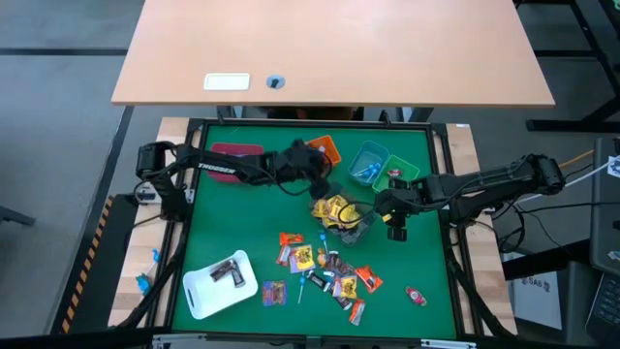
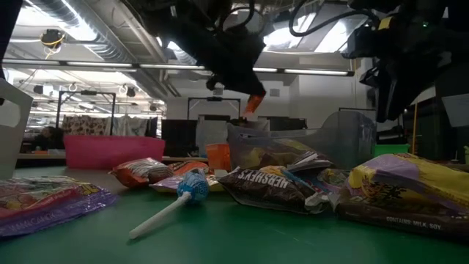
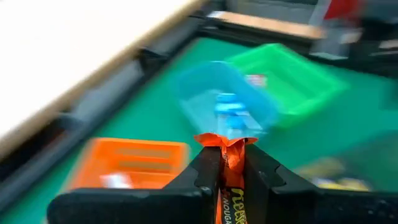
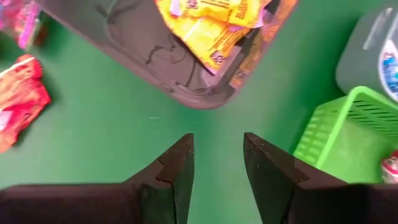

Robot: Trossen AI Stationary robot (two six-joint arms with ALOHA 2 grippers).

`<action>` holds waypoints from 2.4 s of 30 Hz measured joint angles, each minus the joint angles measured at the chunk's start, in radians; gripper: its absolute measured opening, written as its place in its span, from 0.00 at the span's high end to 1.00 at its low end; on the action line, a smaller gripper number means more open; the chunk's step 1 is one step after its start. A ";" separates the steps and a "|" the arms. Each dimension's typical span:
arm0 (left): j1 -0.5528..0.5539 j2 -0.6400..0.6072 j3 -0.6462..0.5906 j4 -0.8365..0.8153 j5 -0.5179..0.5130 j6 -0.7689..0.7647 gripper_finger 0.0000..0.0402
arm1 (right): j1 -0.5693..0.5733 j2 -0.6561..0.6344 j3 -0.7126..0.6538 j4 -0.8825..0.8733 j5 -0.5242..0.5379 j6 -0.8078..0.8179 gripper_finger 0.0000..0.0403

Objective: Sort candy
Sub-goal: Put the orange chocolate into the orange bin, then put the red chocolate into the green bin

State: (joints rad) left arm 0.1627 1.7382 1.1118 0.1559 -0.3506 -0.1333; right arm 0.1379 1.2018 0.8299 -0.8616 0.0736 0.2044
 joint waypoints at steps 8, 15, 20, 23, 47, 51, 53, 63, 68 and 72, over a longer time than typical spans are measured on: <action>0.080 0.001 0.000 -0.004 -0.051 0.071 0.90 | 0.000 0.000 0.000 -0.001 -0.069 0.001 0.66; 0.114 0.001 0.000 -0.004 -0.050 0.117 0.76 | 0.000 0.000 0.000 -0.001 -0.122 0.001 0.66; 0.122 0.002 0.000 -0.004 -0.050 0.117 0.69 | 0.000 0.000 0.000 -0.001 -0.128 0.001 0.66; 0.121 0.002 0.000 -0.005 -0.048 0.117 0.68 | 0.000 0.000 0.000 -0.001 -0.128 0.001 0.66; 0.121 0.002 0.000 -0.005 -0.048 0.115 0.68 | -0.001 0.000 0.000 -0.049 -0.213 0.123 0.29; 0.121 0.002 0.000 -0.005 -0.048 0.115 0.68 | 0.010 0.000 0.000 -0.049 -0.346 0.311 0.27; 0.121 0.002 0.000 -0.005 -0.048 0.115 0.68 | 0.043 0.000 0.000 -0.054 -0.374 0.384 0.27; 0.121 0.002 0.000 -0.005 -0.048 0.110 0.68 | 0.358 0.000 0.000 -0.053 -0.347 0.688 0.29; 0.121 0.002 0.000 -0.006 -0.048 0.077 0.68 | 0.511 0.000 0.000 -0.048 -0.252 0.833 0.29; 0.121 0.002 0.000 -0.007 -0.048 0.075 0.68 | 0.613 0.000 0.000 -0.019 -0.161 0.943 0.29</action>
State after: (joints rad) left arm 0.2832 1.7397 1.1122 0.1493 -0.3988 -0.0582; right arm 0.7511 1.2018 0.8299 -0.8803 -0.0876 1.1475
